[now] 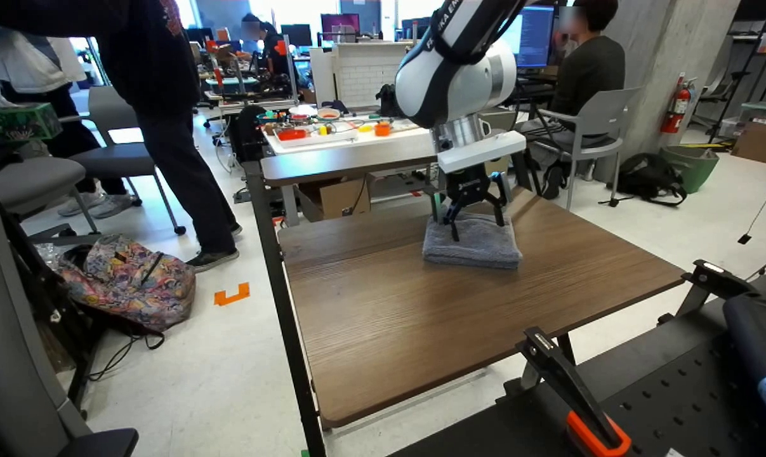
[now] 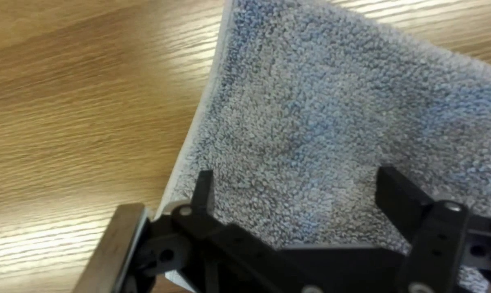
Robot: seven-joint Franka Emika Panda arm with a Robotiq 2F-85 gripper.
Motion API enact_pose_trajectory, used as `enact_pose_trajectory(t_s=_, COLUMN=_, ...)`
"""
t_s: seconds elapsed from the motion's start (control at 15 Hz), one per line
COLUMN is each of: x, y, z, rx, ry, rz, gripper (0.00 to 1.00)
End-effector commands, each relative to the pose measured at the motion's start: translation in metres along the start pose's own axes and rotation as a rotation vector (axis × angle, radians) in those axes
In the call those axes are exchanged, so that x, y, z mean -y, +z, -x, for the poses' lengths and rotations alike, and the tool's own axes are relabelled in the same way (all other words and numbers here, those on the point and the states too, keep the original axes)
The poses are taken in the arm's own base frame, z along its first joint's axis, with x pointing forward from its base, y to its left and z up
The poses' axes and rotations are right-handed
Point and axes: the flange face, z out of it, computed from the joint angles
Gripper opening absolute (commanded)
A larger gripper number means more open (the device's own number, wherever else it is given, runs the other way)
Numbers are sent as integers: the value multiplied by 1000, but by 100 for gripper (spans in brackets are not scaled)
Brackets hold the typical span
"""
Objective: Slide the cloth to the right on the desk
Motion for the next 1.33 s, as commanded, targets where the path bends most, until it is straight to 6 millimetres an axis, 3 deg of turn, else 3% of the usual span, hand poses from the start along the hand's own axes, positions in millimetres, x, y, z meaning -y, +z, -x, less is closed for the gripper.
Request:
enact_pose_trajectory(t_s=0.0, x=-38, y=4, z=-17, rx=51, ry=33, rz=-51, gripper=100)
enact_pose_trajectory(t_s=0.33, x=-65, y=3, z=-27, rx=73, ry=68, rz=-80, gripper=100)
enact_pose_trajectory(t_s=0.67, x=-64, y=-23, z=-13, rx=16, ry=-15, rz=-84, gripper=100)
enact_pose_trajectory(t_s=1.0, x=-72, y=-56, z=2, rx=-197, ry=-130, rz=-107, gripper=100)
enact_pose_trajectory(t_s=1.07, x=-73, y=-56, z=7, rx=-220, ry=-144, rz=-78, gripper=100)
enact_pose_trajectory(t_s=1.13, x=-69, y=-49, z=-14, rx=-183, ry=-100, rz=-101, gripper=100)
enact_pose_trajectory(t_s=1.27, x=-72, y=-53, z=-5, rx=-202, ry=-116, rz=-95, gripper=100)
